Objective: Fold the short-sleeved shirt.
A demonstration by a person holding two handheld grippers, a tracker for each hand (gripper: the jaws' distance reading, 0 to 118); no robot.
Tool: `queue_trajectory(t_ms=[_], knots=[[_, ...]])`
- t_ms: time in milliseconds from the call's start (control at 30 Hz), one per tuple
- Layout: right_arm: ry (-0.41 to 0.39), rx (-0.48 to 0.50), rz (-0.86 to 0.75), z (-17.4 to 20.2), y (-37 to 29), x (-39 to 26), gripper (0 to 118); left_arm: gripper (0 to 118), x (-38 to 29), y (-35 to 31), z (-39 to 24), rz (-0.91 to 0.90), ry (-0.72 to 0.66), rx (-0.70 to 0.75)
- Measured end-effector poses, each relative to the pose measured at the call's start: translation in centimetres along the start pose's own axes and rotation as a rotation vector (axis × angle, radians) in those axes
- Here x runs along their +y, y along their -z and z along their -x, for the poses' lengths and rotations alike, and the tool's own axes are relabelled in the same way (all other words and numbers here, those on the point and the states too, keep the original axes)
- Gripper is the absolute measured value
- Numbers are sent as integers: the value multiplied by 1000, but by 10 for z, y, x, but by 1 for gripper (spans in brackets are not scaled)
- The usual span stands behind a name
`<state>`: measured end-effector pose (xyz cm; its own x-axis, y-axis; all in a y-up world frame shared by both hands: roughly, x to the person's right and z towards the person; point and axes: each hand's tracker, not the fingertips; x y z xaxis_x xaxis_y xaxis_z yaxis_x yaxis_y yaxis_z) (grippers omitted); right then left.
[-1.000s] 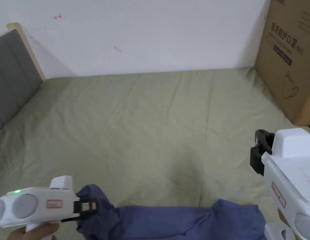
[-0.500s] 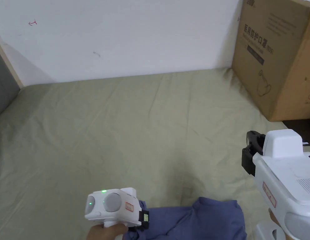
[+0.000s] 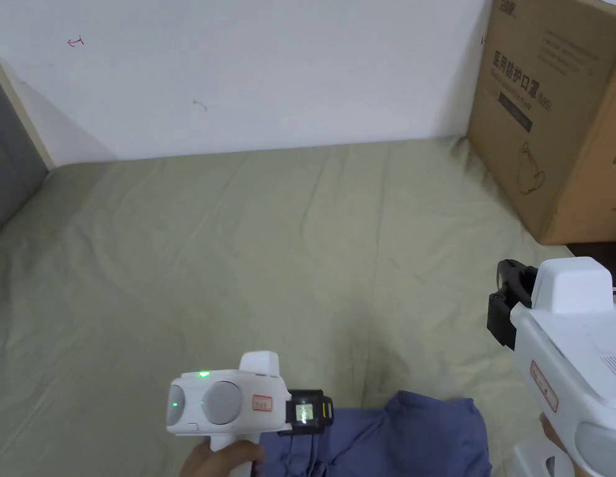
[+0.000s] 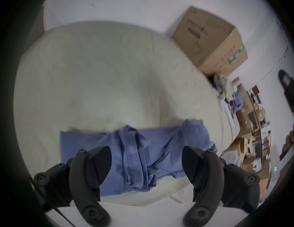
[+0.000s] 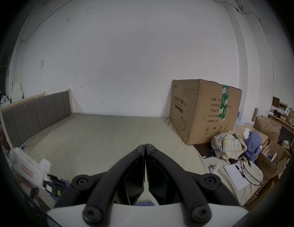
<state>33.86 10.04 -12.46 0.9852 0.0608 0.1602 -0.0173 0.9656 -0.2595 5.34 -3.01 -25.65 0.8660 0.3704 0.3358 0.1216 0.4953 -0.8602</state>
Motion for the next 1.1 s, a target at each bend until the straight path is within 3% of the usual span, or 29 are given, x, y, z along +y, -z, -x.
queue_trajectory(t_ms=[200,233,300,367,433,800,1100], knots=[[4,-2,-4,-5,4,0,0,92,-3,-45,25,-219,39,147],[5,-2,-3,-5,4,0,0,86,-4,-48,29,-251,33,186],[9,2,-1,-8,6,-2,0,67,-12,-51,38,-309,34,215],[5,2,3,-8,7,-3,0,29,-20,-50,47,-368,37,235],[5,1,6,-10,9,-5,0,6,-29,-44,53,-385,61,242],[2,6,29,-15,17,-13,0,2,-69,28,53,-189,91,179],[7,7,58,-19,23,-21,0,1,-82,80,14,-49,216,143]])
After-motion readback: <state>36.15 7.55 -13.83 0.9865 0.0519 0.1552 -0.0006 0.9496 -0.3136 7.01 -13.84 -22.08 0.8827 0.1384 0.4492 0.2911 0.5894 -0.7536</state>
